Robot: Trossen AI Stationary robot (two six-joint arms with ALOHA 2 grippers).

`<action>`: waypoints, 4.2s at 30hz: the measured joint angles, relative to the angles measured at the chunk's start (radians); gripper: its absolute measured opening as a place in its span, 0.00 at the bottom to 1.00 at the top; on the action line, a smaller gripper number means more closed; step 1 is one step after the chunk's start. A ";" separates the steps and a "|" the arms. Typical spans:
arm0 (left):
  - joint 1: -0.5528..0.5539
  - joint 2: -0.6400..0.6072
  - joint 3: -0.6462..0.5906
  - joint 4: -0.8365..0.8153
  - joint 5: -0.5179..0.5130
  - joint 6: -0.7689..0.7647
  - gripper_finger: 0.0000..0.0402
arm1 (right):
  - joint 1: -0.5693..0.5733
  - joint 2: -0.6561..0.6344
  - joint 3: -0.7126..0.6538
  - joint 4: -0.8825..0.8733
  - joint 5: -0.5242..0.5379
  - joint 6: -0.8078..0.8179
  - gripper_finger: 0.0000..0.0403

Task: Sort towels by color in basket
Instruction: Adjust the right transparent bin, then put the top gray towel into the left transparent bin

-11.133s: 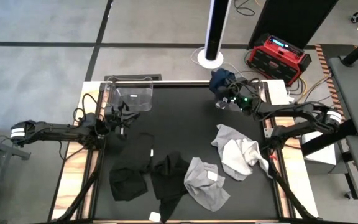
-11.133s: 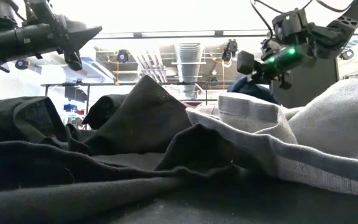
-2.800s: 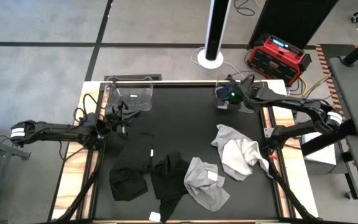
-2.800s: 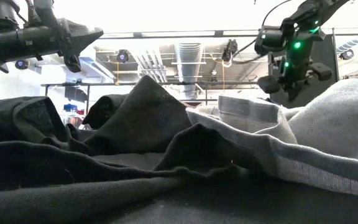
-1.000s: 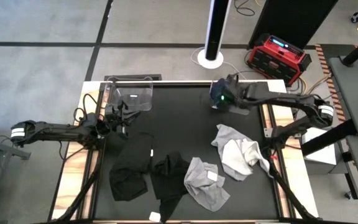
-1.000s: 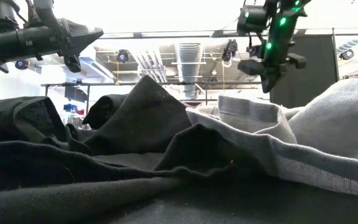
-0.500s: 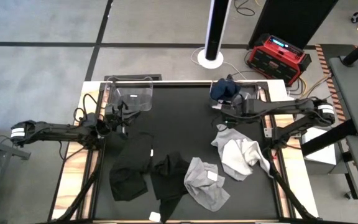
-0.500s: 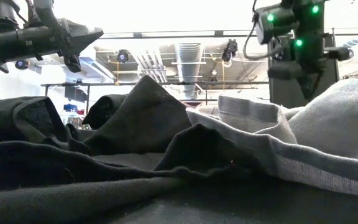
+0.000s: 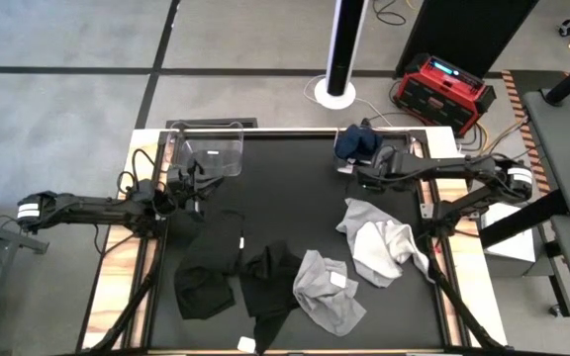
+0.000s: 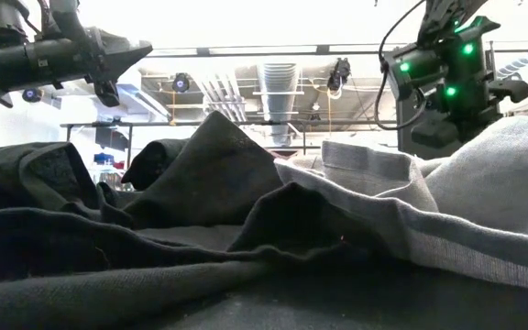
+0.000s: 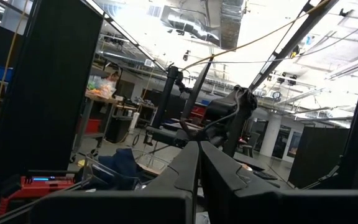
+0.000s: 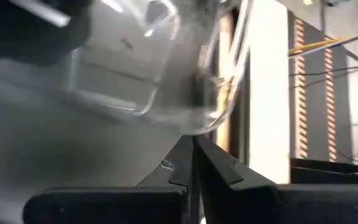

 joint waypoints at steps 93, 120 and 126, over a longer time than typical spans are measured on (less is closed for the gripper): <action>-0.053 0.184 0.126 -0.024 0.141 -0.082 0.00 | 0.435 0.064 0.208 0.334 -0.561 -0.469 0.09; -0.054 0.212 0.159 0.005 0.140 -0.078 0.00 | 0.438 0.368 0.180 0.456 -0.394 -0.380 0.33; -0.054 0.210 0.161 0.010 0.131 -0.078 0.00 | 0.438 0.336 0.182 0.469 -0.376 -0.463 0.05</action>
